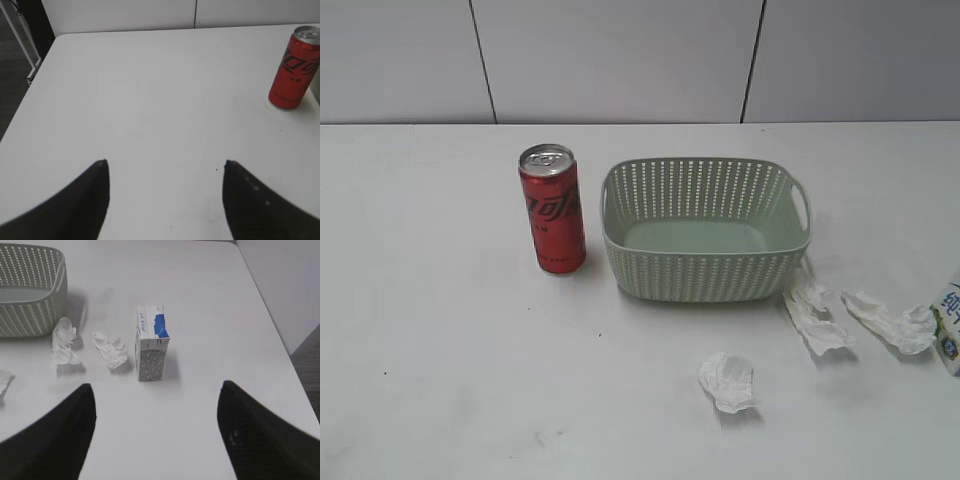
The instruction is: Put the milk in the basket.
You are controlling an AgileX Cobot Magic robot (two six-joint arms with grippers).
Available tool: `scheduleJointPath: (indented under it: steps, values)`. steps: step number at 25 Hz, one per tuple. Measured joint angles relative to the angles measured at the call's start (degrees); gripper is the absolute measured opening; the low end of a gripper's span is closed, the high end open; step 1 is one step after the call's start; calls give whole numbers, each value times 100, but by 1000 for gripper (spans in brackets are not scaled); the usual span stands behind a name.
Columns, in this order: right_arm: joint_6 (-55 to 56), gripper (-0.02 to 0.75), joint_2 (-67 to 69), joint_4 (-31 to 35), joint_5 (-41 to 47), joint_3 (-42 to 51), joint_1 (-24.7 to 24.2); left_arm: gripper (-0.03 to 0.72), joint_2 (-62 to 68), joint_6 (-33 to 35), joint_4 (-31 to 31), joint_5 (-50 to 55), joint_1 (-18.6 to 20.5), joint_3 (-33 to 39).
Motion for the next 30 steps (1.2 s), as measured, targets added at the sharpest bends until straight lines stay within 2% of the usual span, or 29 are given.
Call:
scheduleJointPath:
  steps: [18, 24, 30]
  values:
    - [30, 587, 136, -6, -41, -20, 0, 525, 0, 0, 0, 0, 0, 0]
    - [244, 587, 1298, -6, -488, -312, 0, 525, 0, 0, 0, 0, 0, 0]
    - [306, 608, 3099, 77, -616, -855, 0, 525, 0, 0, 0, 0, 0, 0]
